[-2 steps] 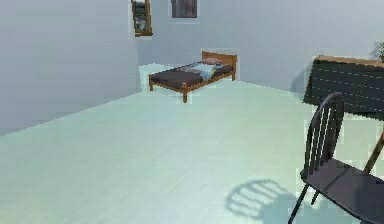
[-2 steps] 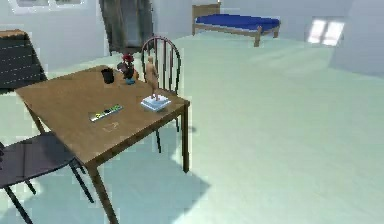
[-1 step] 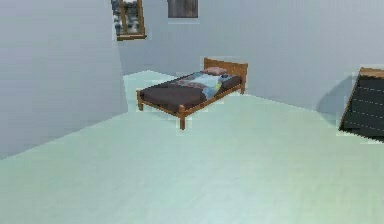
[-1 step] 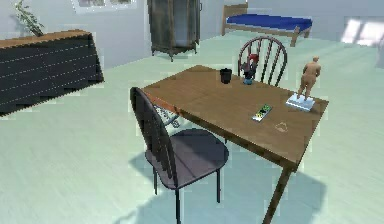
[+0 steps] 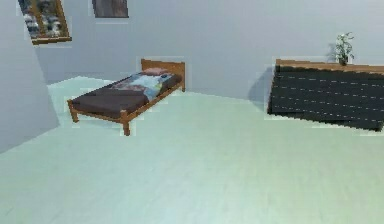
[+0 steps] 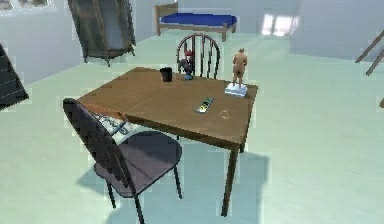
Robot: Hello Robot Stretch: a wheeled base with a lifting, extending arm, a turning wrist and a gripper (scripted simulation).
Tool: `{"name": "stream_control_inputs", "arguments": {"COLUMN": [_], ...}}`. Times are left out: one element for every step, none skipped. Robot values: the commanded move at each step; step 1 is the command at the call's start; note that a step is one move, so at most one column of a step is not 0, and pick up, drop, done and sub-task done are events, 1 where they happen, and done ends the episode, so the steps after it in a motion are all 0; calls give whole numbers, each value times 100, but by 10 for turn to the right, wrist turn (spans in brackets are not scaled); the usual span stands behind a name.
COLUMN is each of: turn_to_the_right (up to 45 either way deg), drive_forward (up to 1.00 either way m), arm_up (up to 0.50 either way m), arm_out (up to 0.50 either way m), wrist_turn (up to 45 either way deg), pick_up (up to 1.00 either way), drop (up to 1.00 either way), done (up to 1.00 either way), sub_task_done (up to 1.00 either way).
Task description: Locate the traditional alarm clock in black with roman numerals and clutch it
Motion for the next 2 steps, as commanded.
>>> {"name": "stream_control_inputs", "arguments": {"turn_to_the_right": [0,30], "drive_forward": [15,0], "arm_up": [0,0], "arm_out": [0,0], "wrist_turn": [0,0], "pick_up": [0,0], "drop": [0,0], "done": [0,0], "sub_task_done": [0,0]}}
